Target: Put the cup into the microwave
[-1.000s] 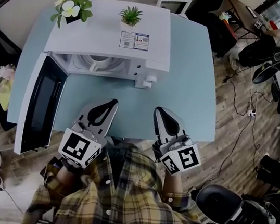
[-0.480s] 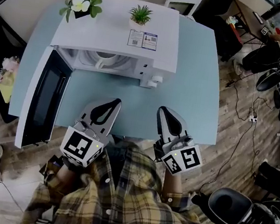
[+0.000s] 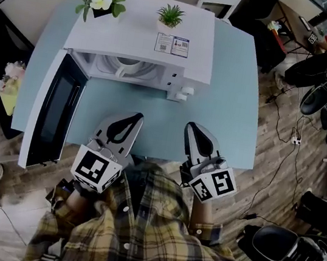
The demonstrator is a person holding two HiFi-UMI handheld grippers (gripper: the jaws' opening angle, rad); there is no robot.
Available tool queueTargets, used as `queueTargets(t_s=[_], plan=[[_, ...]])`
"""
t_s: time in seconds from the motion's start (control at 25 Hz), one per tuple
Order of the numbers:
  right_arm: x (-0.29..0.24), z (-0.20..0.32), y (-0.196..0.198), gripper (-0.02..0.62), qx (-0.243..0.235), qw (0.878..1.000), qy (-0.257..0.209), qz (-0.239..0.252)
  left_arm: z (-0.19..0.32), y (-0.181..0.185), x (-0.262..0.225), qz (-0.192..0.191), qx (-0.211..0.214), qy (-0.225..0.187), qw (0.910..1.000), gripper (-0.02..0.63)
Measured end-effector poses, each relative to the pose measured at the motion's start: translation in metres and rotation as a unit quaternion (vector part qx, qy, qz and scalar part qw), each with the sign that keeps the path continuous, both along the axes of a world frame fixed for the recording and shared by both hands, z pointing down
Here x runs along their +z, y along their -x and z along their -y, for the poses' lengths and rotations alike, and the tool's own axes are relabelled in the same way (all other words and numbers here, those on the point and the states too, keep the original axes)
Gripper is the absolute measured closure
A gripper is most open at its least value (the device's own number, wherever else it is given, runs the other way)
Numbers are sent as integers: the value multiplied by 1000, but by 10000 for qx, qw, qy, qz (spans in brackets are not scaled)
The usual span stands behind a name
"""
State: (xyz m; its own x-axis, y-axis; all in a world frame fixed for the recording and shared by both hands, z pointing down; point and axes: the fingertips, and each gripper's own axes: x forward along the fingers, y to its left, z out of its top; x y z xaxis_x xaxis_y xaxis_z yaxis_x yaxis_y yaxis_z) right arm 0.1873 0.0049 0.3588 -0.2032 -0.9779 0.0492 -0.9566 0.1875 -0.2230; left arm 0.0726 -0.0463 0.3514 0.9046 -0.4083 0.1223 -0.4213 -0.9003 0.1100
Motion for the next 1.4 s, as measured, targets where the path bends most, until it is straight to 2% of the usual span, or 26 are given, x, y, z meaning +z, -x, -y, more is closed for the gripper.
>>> queueTargets(t_s=[0.56, 1.4], plan=[[-1, 9, 11, 594, -125, 9999, 41, -95, 3, 12, 1, -13, -123, 29, 9999, 614], [11, 15, 2, 594, 39, 9997, 192, 167, 18, 9, 11, 37, -133, 169, 9998, 614]])
